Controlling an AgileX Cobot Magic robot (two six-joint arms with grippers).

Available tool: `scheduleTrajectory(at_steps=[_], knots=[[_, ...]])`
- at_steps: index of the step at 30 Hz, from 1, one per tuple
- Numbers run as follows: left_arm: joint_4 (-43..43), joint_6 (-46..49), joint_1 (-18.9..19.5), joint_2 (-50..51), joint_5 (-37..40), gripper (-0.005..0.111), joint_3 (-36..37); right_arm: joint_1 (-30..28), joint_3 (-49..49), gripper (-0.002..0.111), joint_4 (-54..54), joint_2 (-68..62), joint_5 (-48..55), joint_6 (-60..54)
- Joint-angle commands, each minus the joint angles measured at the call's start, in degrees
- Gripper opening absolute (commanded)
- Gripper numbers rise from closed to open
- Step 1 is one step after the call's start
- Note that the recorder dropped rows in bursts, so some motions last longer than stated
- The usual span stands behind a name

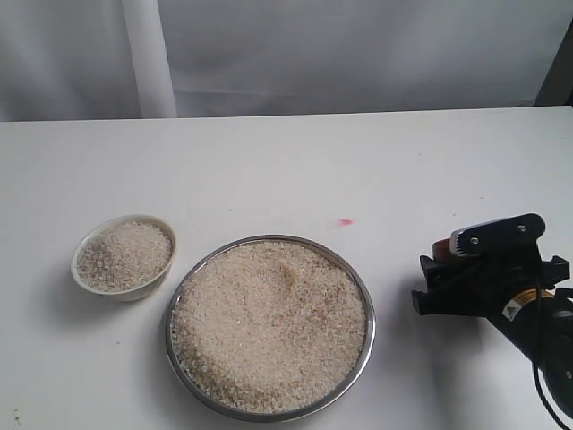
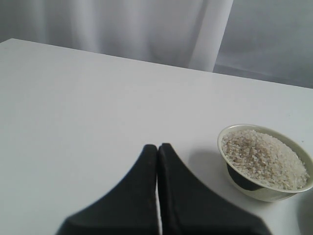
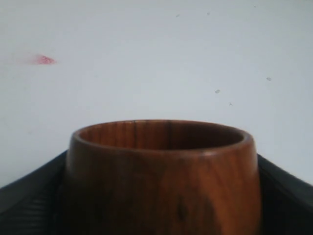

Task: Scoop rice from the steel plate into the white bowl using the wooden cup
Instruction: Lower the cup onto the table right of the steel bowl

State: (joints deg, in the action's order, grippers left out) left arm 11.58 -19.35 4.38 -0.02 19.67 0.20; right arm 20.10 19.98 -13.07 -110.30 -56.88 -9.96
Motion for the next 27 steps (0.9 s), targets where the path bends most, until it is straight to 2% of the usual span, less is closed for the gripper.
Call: scheduleTrajectory(at_steps=[1, 10, 11, 13, 15, 17, 18, 20, 27], knots=[[-0.33, -0.10, -0.37, 0.02, -0.34, 0.000, -0.20, -0.10, -0.19, 0.000, 1.06, -0.06, 0.22, -0.33], [-0.33, -0.10, -0.37, 0.02, -0.34, 0.000, -0.20, -0.10, -0.19, 0.000, 1.06, -0.06, 0.79, -0.33], [-0.33, -0.10, -0.37, 0.02, -0.34, 0.000, -0.20, -0.10, -0.19, 0.003, 1.06, -0.06, 0.79, -0.33], [-0.33, -0.10, -0.37, 0.02, -0.34, 0.000, -0.20, -0.10, -0.19, 0.019, 1.06, -0.06, 0.79, -0.33], [-0.33, -0.10, -0.37, 0.02, -0.34, 0.000, -0.20, -0.10, -0.19, 0.046, 1.06, -0.06, 0.65, -0.33], [-0.33, -0.10, -0.37, 0.02, -0.34, 0.000, -0.20, -0.10, -0.19, 0.077, 1.06, -0.06, -0.15, -0.33], [-0.33, -0.10, -0.37, 0.02, -0.34, 0.000, -0.20, -0.10, -0.19, 0.087, 1.06, -0.06, -0.94, -0.33], [-0.33, -0.10, -0.37, 0.02, -0.34, 0.000, -0.20, -0.10, -0.19, 0.095, 1.06, -0.06, -1.08, -0.33], [-0.33, -0.10, -0.37, 0.02, -0.34, 0.000, -0.20, -0.10, -0.84, 0.096, 1.06, -0.06, -2.12, -0.33]])
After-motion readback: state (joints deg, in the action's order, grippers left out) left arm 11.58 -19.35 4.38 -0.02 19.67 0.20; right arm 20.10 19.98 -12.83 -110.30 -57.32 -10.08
